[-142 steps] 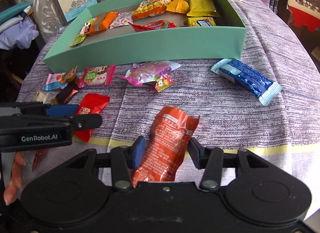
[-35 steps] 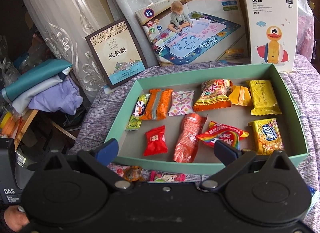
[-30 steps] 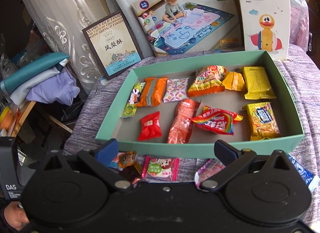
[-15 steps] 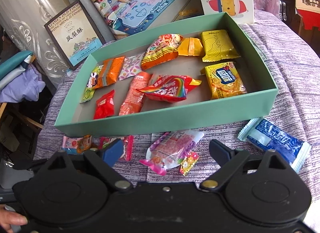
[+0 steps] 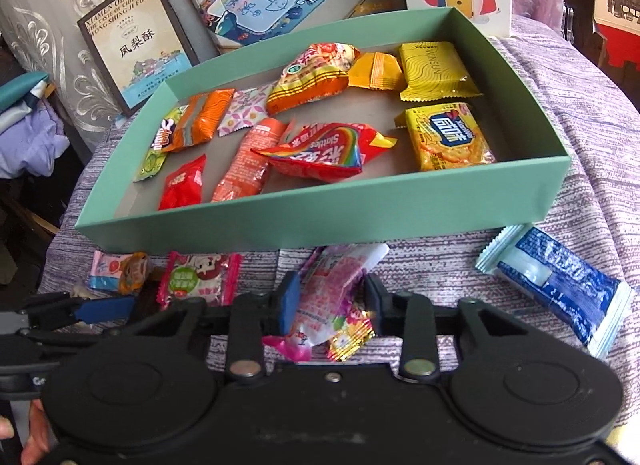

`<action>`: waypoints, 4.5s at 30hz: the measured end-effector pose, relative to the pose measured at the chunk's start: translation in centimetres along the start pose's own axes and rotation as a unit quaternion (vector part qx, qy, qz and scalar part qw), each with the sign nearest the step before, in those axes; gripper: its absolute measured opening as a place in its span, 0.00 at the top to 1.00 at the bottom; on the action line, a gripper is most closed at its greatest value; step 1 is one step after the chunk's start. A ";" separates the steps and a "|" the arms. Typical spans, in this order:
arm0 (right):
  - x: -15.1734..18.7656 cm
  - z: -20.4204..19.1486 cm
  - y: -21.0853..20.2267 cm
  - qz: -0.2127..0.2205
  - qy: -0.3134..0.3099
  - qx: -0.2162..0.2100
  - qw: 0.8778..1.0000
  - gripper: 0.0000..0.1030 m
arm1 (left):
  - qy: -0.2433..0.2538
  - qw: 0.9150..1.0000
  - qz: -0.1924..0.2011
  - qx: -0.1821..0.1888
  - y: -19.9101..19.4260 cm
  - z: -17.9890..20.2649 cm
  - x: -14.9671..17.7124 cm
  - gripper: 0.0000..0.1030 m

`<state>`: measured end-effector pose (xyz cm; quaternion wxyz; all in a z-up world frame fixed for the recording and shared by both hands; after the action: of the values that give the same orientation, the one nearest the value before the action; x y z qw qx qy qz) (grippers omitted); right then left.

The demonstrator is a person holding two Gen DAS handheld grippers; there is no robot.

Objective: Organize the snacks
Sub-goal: 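Grasp the brown chocolate bar with the left gripper while the right grasps the pink-white candy, then lower both snacks into the green box and open both grippers, then grasp the clear-wrapped cookie with the left gripper while the right grasps the red foil candy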

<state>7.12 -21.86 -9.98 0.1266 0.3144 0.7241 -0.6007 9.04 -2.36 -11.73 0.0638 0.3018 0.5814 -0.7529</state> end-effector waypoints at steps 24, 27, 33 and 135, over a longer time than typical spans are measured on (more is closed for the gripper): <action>1.0 -4.5 -0.3 -0.036 -0.094 0.004 0.995 0.43 | 0.000 1.000 -0.007 0.024 -1.4 -0.8 1.5 0.65; 1.2 -4.7 0.6 -0.038 -0.104 0.021 0.994 0.42 | -0.006 1.000 -0.006 0.022 -1.8 -1.7 1.7 0.65; 1.3 -5.8 0.6 -0.038 -0.142 0.014 0.989 0.72 | -0.014 1.000 0.000 0.025 -1.8 -2.0 2.0 0.64; 4.7 -18.0 -1.1 -0.094 -0.172 -0.140 0.971 0.60 | -0.091 0.989 0.016 -0.114 -4.8 -13.3 4.2 0.00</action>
<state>6.33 -3.44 -7.25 0.2354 0.1161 0.7946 -0.5474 8.54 12.33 -11.85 0.1621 0.2324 0.6501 -0.7050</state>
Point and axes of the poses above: each gripper's, at about its wrist camera, not at the fingertips, and y roughly the way its jaws point, z to its right, x to its underside, the point moved 1 cm from there along y, roughly the way its jaws point, and after that the axes turned 3 degrees about z, right-handed, at the moved point
